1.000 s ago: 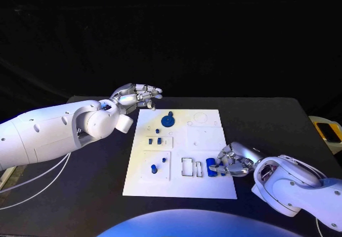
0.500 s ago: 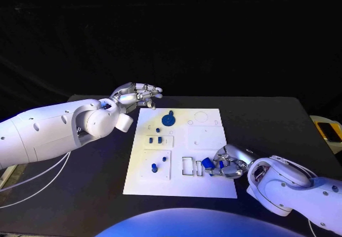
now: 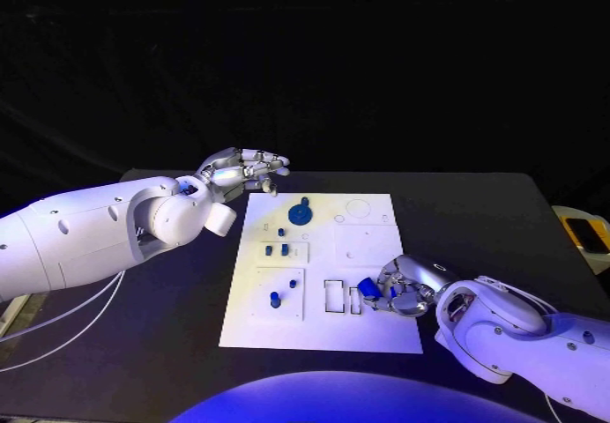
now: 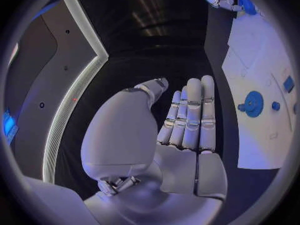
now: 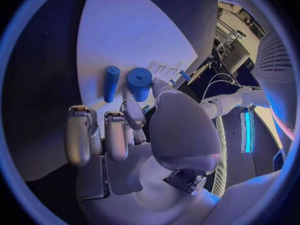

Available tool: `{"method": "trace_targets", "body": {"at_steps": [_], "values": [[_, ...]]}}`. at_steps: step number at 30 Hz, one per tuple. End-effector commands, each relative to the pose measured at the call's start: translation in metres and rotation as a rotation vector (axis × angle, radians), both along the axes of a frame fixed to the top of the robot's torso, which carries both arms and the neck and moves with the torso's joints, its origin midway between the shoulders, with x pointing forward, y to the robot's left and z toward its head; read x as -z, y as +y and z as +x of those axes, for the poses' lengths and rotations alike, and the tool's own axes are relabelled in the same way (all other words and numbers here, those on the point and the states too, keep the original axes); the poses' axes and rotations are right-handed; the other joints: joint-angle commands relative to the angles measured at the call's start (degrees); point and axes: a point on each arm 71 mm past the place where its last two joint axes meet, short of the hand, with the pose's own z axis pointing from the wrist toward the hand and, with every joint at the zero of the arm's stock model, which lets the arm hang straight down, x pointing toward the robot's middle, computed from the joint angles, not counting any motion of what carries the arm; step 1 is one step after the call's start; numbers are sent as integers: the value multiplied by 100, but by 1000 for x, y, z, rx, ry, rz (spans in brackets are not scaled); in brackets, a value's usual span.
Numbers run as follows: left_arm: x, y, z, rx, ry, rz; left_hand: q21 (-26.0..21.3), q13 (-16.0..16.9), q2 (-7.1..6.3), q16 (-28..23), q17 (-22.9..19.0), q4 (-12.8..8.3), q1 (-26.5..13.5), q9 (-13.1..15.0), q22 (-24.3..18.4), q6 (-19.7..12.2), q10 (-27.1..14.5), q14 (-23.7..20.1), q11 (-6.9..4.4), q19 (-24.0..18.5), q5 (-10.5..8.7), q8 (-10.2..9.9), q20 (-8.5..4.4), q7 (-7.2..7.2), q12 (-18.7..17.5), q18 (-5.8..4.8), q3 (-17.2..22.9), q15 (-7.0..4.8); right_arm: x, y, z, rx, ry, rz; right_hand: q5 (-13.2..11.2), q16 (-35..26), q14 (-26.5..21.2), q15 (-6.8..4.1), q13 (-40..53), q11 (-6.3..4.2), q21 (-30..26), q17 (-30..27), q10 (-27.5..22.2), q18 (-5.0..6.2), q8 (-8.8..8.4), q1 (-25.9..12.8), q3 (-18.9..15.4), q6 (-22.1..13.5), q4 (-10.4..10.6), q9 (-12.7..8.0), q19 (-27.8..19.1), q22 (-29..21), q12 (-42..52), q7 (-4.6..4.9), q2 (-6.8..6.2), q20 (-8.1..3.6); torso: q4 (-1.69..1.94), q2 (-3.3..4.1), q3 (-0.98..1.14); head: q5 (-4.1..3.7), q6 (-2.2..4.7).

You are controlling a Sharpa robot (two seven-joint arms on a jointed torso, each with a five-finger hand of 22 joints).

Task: Assemble the parts on the task board

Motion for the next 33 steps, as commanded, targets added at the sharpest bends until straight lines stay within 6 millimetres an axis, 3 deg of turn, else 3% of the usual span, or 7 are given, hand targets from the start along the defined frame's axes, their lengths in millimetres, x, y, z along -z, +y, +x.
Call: {"method": "trace_targets", "body": {"at_steps": [1,5,8,11,12,20,33], "values": [[-1,-3,-1,21,2,-16,-31,8,-13,22,2,17,-53,6,-8,-23,-33,-42,13,6,-1,32,42,51,37,30,-22,15,6,0,-5,5,10,-27,-33,42,395,-62,82,-22,59,347,80,-69,53,246,404,101,-255,57,241,1254,91,-94,168,-45,1,-2,1,-13,14],[-1,-3,-1,20,2,-16,-31,8,-13,22,2,17,-53,6,-8,-23,-33,-42,13,6,-1,32,42,51,37,30,-22,15,1,-1,-7,26,4,13,-25,58,405,-75,194,-39,98,394,158,-77,78,210,520,138,-227,86,257,1265,203,-112,157,-58,-3,-4,-1,-23,22],[-1,-3,-1,21,2,-16,-31,8,-13,22,2,17,-53,6,-8,-23,-33,-42,13,6,-1,32,42,51,37,30,-22,15,-5,1,-8,27,3,46,379,72,411,-100,275,-66,126,433,208,-83,132,69,740,170,-151,167,267,1272,261,-141,40,-85,-9,-9,-6,-32,24],[-1,-3,-1,22,3,-17,-37,9,-3,24,2,28,-56,6,-13,-26,-38,-42,14,9,2,36,42,51,42,30,-23,15,-15,4,-7,20,-9,73,430,160,461,-104,302,-71,136,706,226,-85,156,6,811,179,-125,207,270,1275,278,-148,0,-90,-4,-11,-3,-33,43],[-1,-4,-1,23,3,-17,-37,9,-3,24,2,28,-56,6,-13,-26,-38,-42,14,9,2,36,42,51,42,30,-23,15,-19,5,-6,18,-16,81,435,82,417,-105,309,-72,144,458,231,-87,159,1,821,180,-122,212,273,1277,284,-149,-1,-90,1,-8,-2,-37,51],[-1,-4,-1,24,3,-17,-40,9,1,25,2,33,-57,6,-16,-28,-40,-42,14,11,3,38,43,51,46,30,-24,15,-37,12,1,8,-53,112,437,85,417,-113,310,-79,156,472,229,-89,178,7,910,175,-162,254,277,1280,269,-158,-70,-97,10,4,-5,-43,60],[-1,-5,-1,28,3,-19,-40,9,1,25,2,33,-57,6,-16,-28,-40,-42,14,11,3,38,43,51,46,30,-24,15,-24,36,-1,-43,54,98,310,46,395,-83,217,-40,31,383,157,-64,200,-384,956,125,-27,355,222,1243,113,-116,-116,-79,6,1,0,-11,24]]}}
